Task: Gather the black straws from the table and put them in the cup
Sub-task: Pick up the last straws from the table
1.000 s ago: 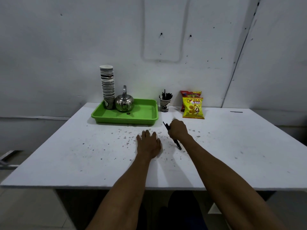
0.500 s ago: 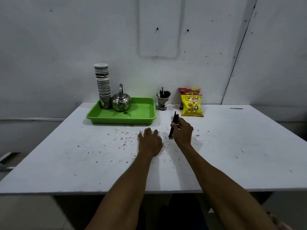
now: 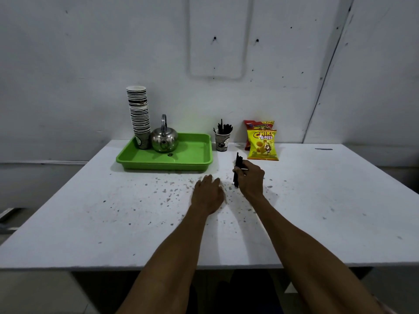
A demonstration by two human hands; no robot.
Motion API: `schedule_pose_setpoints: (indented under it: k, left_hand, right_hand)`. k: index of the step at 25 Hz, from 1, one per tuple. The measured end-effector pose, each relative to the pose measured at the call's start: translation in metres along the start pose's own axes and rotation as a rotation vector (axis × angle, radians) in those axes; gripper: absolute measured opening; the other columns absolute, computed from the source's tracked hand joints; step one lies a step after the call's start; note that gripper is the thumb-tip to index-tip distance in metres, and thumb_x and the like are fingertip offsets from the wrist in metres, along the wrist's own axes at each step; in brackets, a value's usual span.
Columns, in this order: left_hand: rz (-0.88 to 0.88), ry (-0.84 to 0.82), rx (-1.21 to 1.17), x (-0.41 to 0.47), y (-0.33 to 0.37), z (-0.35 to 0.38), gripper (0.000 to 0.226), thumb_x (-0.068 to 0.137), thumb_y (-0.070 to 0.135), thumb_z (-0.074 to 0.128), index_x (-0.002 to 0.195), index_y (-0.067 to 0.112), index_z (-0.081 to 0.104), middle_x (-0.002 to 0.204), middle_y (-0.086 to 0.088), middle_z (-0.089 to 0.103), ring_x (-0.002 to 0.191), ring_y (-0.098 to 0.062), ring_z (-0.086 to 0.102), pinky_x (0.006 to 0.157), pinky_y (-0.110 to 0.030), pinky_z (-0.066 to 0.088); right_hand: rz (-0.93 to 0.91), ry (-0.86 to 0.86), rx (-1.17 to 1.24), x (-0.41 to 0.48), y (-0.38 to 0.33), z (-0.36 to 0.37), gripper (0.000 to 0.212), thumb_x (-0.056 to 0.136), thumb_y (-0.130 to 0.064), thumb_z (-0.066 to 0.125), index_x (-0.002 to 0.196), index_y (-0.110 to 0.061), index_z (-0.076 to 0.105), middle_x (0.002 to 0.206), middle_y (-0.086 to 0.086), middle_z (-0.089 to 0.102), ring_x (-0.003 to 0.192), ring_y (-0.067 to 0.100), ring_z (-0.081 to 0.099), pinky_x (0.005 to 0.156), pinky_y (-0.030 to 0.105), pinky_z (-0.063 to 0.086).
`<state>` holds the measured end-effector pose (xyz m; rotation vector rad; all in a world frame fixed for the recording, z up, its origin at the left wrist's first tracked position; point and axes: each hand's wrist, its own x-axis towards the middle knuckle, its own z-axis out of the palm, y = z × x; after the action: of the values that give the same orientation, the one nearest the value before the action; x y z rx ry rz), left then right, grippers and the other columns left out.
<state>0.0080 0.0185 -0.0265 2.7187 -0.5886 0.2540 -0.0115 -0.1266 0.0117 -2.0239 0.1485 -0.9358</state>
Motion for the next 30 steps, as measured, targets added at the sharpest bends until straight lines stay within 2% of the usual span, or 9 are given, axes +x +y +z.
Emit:
schedule_pose_setpoints:
  k: [4, 8, 12, 14, 18, 21, 24, 27, 30]
  left_hand:
    - [0.1, 0.145, -0.093, 0.013, 0.013, -0.006, 0.051, 0.098, 0.02, 0.04, 0.149, 0.015, 0.035, 0.158, -0.012, 0.032, 0.139, -0.031, 0.041, 0.107, -0.044, 0.041]
    - [0.163, 0.271, -0.231, 0.071, 0.02, -0.012, 0.054, 0.091, 0.009, 0.049, 0.145, 0.005, 0.041, 0.148, -0.02, 0.045, 0.138, -0.033, 0.043, 0.109, -0.044, 0.044]
    - [0.05, 0.319, -0.383, 0.145, 0.011, -0.016, 0.062, 0.08, 0.001, 0.058, 0.14, 0.003, 0.044, 0.14, -0.022, 0.049, 0.131, -0.038, 0.046, 0.101, -0.045, 0.05]
    - [0.025, 0.314, -0.45, 0.185, -0.001, -0.008, 0.072, 0.081, 0.007, 0.061, 0.148, 0.01, 0.035, 0.144, -0.018, 0.044, 0.134, -0.035, 0.043, 0.1, -0.046, 0.05]
    - [-0.029, 0.316, -0.56, 0.242, -0.018, 0.003, 0.114, 0.077, 0.016, 0.075, 0.155, 0.012, -0.008, 0.149, -0.024, 0.035, 0.134, -0.039, 0.038, 0.103, -0.045, 0.046]
    - [0.026, 0.332, -0.677, 0.262, -0.025, 0.015, 0.13, 0.071, 0.018, 0.077, 0.151, 0.024, -0.025, 0.126, -0.024, 0.057, 0.113, -0.043, 0.056, 0.088, -0.051, 0.054]
    - [0.133, 0.313, -0.552, 0.271, -0.029, 0.022, 0.129, 0.075, 0.023, 0.075, 0.148, 0.023, -0.032, 0.129, -0.016, 0.062, 0.104, -0.033, 0.066, 0.081, -0.044, 0.057]
    - [0.053, 0.307, -0.574, 0.276, -0.026, 0.019, 0.131, 0.077, 0.019, 0.075, 0.146, 0.022, -0.036, 0.124, -0.015, 0.067, 0.095, -0.031, 0.07, 0.073, -0.045, 0.058]
    - [0.046, 0.297, -0.581, 0.278, -0.028, 0.022, 0.133, 0.074, 0.012, 0.074, 0.143, 0.024, -0.039, 0.11, -0.013, 0.073, 0.085, -0.028, 0.071, 0.07, -0.048, 0.058]
  right_hand:
    - [0.057, 0.007, 0.012, 0.028, 0.001, 0.007, 0.016, 0.084, -0.004, 0.067, 0.099, -0.002, 0.073, 0.094, 0.012, 0.076, 0.087, 0.022, 0.072, 0.08, 0.025, 0.051]
    - [0.04, 0.024, 0.009, 0.081, 0.003, 0.025, 0.013, 0.086, -0.007, 0.066, 0.097, -0.002, 0.071, 0.093, 0.013, 0.075, 0.083, 0.023, 0.07, 0.073, 0.027, 0.051]
    - [-0.001, 0.074, 0.055, 0.151, 0.005, 0.052, 0.012, 0.085, -0.009, 0.067, 0.096, -0.005, 0.069, 0.092, 0.01, 0.075, 0.084, 0.022, 0.071, 0.076, 0.036, 0.057]
    - [-0.016, 0.093, 0.096, 0.185, 0.006, 0.069, 0.011, 0.085, -0.008, 0.067, 0.095, -0.004, 0.069, 0.091, 0.011, 0.074, 0.083, 0.021, 0.071, 0.076, 0.04, 0.058]
    - [-0.046, 0.119, 0.179, 0.233, 0.018, 0.103, 0.007, 0.086, -0.008, 0.066, 0.092, -0.007, 0.067, 0.088, 0.011, 0.074, 0.082, 0.023, 0.072, 0.074, 0.042, 0.06]
    - [-0.058, 0.112, 0.171, 0.241, 0.025, 0.119, 0.012, 0.086, -0.009, 0.066, 0.098, -0.008, 0.067, 0.089, 0.01, 0.075, 0.083, 0.021, 0.073, 0.074, 0.036, 0.06]
    - [-0.052, 0.055, 0.105, 0.241, 0.03, 0.128, 0.04, 0.086, -0.009, 0.067, 0.124, -0.014, 0.058, 0.094, 0.009, 0.076, 0.085, 0.02, 0.073, 0.068, 0.014, 0.056]
    - [-0.105, -0.001, 0.072, 0.241, 0.037, 0.136, 0.062, 0.084, -0.004, 0.066, 0.139, -0.022, 0.044, 0.103, 0.007, 0.073, 0.086, 0.019, 0.072, 0.078, 0.03, 0.059]
    - [-0.179, 0.006, -0.018, 0.242, 0.039, 0.141, 0.046, 0.084, -0.004, 0.064, 0.128, -0.015, 0.058, 0.106, 0.007, 0.072, 0.089, 0.017, 0.07, 0.084, 0.032, 0.058]
